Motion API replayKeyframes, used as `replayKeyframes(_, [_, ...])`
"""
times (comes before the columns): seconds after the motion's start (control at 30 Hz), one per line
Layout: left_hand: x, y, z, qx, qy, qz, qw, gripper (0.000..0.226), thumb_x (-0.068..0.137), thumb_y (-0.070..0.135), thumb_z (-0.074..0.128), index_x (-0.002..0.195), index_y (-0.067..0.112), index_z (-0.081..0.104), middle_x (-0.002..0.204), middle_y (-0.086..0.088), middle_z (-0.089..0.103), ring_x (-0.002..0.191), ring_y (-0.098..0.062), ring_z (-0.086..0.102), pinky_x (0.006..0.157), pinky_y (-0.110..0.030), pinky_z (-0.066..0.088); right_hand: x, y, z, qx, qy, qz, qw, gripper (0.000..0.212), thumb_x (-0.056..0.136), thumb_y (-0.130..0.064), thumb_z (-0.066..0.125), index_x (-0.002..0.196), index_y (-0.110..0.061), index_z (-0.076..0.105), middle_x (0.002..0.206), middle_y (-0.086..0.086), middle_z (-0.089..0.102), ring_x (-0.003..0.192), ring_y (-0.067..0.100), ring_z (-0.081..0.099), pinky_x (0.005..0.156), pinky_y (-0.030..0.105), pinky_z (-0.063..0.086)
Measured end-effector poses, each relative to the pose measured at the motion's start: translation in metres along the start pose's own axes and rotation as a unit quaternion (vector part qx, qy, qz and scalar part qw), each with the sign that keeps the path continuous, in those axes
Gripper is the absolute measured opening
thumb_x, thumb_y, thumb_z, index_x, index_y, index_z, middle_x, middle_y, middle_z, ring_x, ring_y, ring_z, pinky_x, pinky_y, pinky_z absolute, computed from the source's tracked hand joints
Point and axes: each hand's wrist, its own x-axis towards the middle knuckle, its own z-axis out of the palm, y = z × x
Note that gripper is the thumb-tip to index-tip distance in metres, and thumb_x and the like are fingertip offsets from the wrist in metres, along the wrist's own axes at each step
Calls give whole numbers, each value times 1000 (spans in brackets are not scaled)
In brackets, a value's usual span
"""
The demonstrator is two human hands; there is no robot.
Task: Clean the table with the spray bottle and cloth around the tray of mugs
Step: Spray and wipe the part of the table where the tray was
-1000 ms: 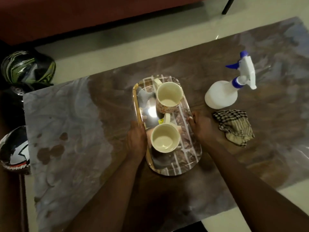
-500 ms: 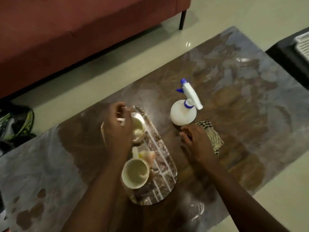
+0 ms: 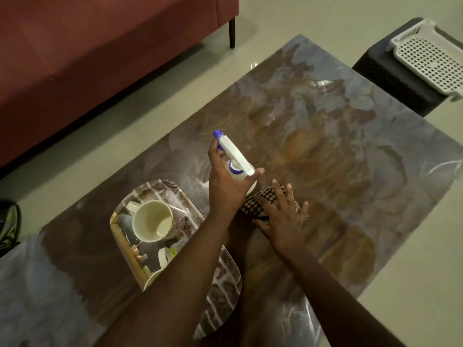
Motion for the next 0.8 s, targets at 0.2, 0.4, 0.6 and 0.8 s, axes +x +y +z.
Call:
replayKeyframes(0.2, [2,5,11,11,49,22,998,71,84,20,70,143,15,32,89,1,60,89,-29,64,70,-19,40,4,2,4,0,23,-27,999,61,66,-21,80,122,-29,56,138,10,49,125,39,42,97,58,37])
replayKeyframes(0.4, [-17,34,-38,-95,56,7,994,57,81,33,70,130,16,47,93,-10,68,78,-16,69,76,-15,48,-13,-17,-22,138,93,-34,986,52,71,-15,59,122,-21,58,138,8,48,120,32,39,94,51,44])
replayKeyframes(0.6, [-58,68,-141,-158,68,17,985,31,85,41,63,114,36,54,60,2,66,67,-13,72,73,-27,58,-47,-93,-63,241,77,-80,964,47,79,-36,42,122,-30,60,141,1,44,125,23,32,98,35,37])
replayKeyframes(0.8, [-109,41,-272,-182,135,-2,974,48,86,33,66,127,11,53,56,0,62,63,-24,67,77,-48,59,-93,-194,-55,237,19,-232,943,55,73,-22,59,125,-40,51,140,-6,41,124,21,35,98,33,37])
